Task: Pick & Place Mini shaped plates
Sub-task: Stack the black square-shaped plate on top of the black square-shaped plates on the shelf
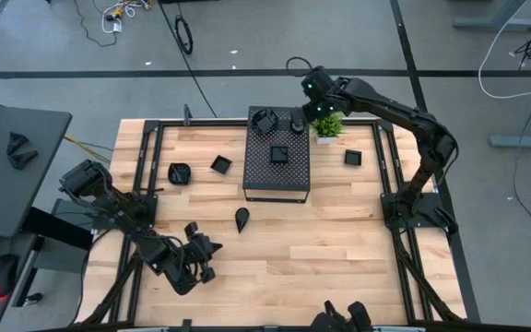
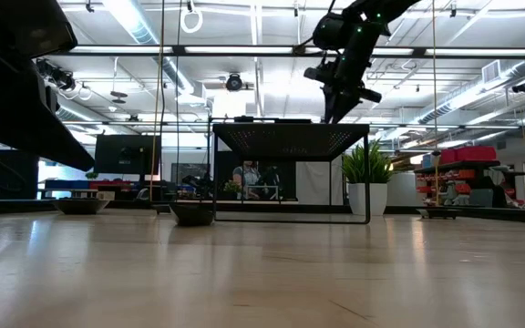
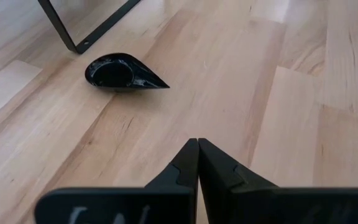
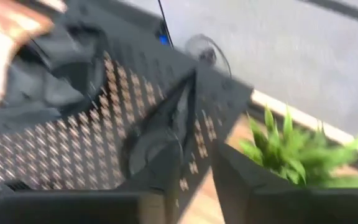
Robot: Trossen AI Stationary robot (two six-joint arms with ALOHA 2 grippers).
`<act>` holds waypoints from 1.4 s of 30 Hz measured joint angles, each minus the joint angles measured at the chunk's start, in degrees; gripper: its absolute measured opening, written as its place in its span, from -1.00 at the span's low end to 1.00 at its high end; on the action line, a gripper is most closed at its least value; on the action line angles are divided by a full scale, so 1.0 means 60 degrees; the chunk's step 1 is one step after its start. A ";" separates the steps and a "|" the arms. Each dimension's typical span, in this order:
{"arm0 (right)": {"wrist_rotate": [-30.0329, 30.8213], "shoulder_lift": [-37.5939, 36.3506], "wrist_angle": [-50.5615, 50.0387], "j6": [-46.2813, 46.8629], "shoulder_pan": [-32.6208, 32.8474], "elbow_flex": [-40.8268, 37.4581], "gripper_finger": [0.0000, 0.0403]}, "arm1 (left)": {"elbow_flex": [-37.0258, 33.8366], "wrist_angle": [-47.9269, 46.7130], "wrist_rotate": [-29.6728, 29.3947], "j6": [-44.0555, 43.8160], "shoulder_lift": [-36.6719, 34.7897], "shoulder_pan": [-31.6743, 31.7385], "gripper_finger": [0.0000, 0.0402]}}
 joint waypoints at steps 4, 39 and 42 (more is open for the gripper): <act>0.0000 0.0002 -0.0087 0.0057 0.0000 -0.0338 -0.79 | 0.0000 0.0020 -0.0014 0.0000 0.0000 0.0092 -0.92; 0.3509 -0.1701 0.0754 -0.1033 0.3982 -0.1239 -0.98 | 0.0000 0.0041 0.0138 0.0079 0.0000 0.0238 -0.92; 0.4371 -0.1783 0.0744 -0.0857 0.5638 -0.1235 -0.98 | 0.0001 0.0041 0.0138 0.0079 0.0000 0.0238 -0.92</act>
